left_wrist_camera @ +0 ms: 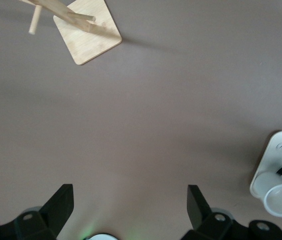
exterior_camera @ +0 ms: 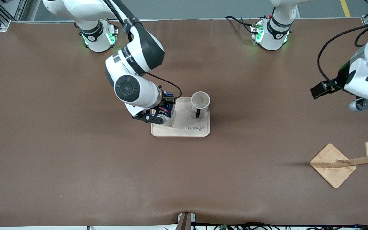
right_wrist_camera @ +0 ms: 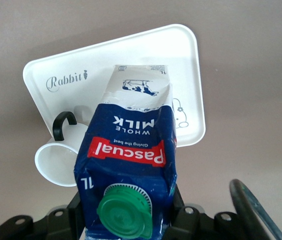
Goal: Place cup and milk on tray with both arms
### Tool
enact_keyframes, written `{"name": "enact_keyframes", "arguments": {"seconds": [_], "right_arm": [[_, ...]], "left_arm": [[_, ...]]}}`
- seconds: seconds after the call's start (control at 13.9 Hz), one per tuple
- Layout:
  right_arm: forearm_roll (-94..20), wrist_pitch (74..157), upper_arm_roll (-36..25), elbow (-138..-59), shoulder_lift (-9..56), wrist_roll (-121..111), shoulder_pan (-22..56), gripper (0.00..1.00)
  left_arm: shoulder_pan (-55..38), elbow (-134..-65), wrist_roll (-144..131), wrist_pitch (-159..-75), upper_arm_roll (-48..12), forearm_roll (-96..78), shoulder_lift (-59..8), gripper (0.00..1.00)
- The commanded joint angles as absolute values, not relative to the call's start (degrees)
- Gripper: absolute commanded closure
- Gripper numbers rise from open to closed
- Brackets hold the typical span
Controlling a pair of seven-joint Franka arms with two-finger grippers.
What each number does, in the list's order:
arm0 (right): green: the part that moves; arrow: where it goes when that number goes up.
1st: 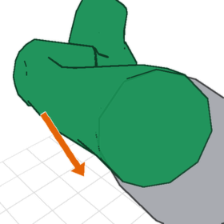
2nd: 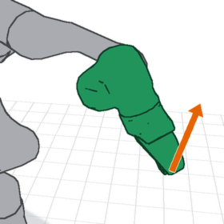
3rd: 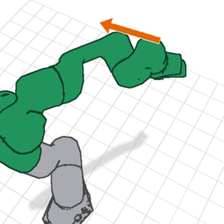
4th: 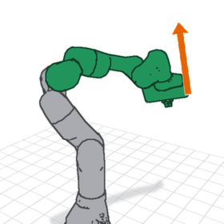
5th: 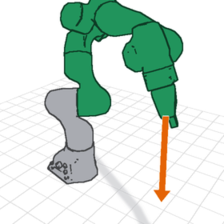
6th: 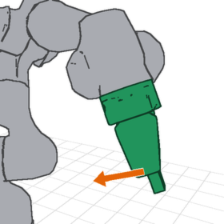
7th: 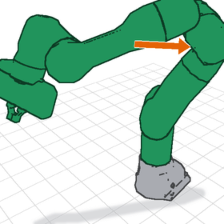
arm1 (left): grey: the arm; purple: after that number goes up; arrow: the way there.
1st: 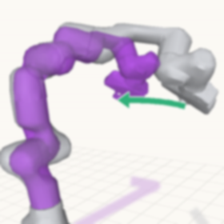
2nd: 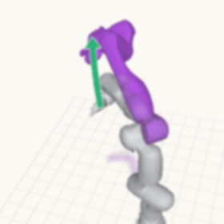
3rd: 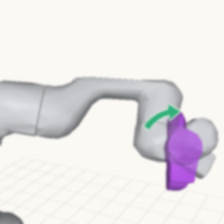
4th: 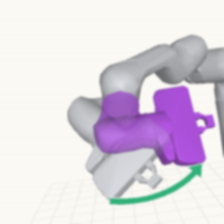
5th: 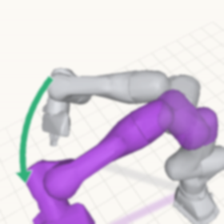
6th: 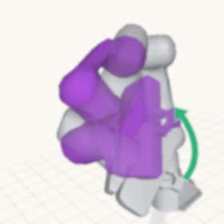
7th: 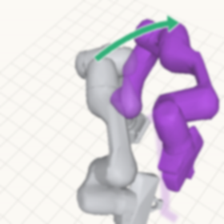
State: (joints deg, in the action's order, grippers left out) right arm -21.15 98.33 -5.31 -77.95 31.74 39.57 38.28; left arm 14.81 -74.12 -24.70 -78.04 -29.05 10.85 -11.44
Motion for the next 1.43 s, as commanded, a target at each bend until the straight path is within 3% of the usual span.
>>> {"name": "enact_keyframes", "arguments": {"seconds": [0.0,0.36,0.79,1.36], "right_arm": [[-20.48,97.3,-6.15,-74.71,33.92,37.27,39.54,0.76],[-15.65,96.77,-6.06,-74.88,34.54,36.3,40.08,0.74],[-15.73,93.27,-6.06,-75.59,34.54,35.95,40.17,0.75],[-15.73,95.45,-5.98,-77.08,36.47,36.56,41.83,0.75]], "left_arm": [[16.25,-76.11,-19.62,-77.34,-29.18,11.16,-8.53,0.0],[17.15,-76.9,-15.49,-77.43,-28.22,10.98,-5.28,0.0],[1.78,-85.32,-9.15,-80.94,-8.64,6.06,3.15,0.0],[-2.2,-85.7,-7.91,-81.74,-5.36,4.76,3.6,0.0]]}}
